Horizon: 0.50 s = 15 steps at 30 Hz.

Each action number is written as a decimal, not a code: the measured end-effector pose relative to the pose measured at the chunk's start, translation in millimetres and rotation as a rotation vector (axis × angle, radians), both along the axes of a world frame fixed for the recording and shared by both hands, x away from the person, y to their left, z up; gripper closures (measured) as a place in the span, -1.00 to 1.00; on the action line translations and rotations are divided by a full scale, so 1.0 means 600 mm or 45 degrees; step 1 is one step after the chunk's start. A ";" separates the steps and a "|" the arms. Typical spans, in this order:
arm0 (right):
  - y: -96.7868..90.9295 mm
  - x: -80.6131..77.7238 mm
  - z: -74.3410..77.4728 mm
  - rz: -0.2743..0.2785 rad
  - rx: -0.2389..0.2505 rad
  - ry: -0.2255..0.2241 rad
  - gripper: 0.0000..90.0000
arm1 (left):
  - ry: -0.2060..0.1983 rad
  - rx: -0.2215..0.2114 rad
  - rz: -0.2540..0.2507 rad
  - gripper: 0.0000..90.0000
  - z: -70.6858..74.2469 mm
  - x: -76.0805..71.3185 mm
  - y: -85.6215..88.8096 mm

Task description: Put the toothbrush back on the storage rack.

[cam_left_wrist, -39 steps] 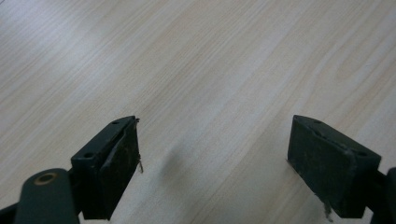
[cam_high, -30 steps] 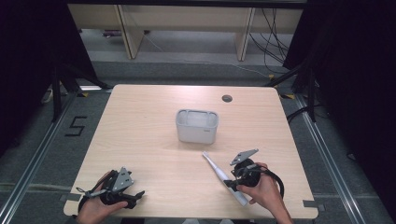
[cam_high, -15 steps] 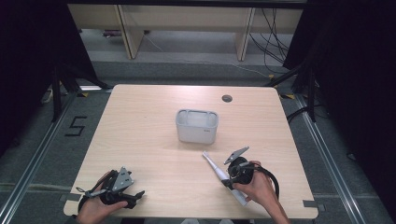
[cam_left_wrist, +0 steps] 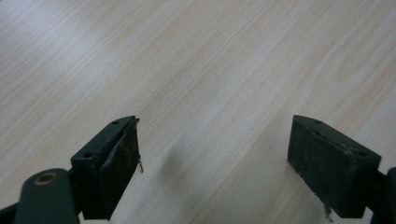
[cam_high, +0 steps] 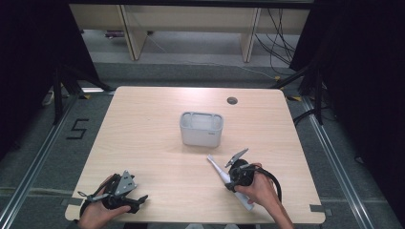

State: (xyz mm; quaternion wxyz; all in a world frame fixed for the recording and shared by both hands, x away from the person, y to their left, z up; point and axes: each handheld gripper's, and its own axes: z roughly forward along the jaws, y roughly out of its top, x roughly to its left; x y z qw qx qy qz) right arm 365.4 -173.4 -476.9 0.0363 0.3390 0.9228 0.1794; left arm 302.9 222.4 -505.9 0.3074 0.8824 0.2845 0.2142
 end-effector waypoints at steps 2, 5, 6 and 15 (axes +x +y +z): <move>0.001 0.002 -0.001 0.022 -0.004 -0.006 0.35 | -0.002 0.003 -0.003 -0.64 0.001 0.000 0.000; 0.001 0.003 -0.002 0.034 -0.008 0.003 0.38 | 0.001 0.000 -0.004 -0.64 0.001 -0.001 0.000; 0.001 0.002 -0.002 0.034 -0.018 0.013 0.40 | 0.001 0.002 -0.001 -0.64 0.000 0.000 0.000; 0.005 0.004 0.002 0.089 -0.089 0.023 0.46 | 0.000 0.004 -0.007 -0.64 0.001 0.000 -0.001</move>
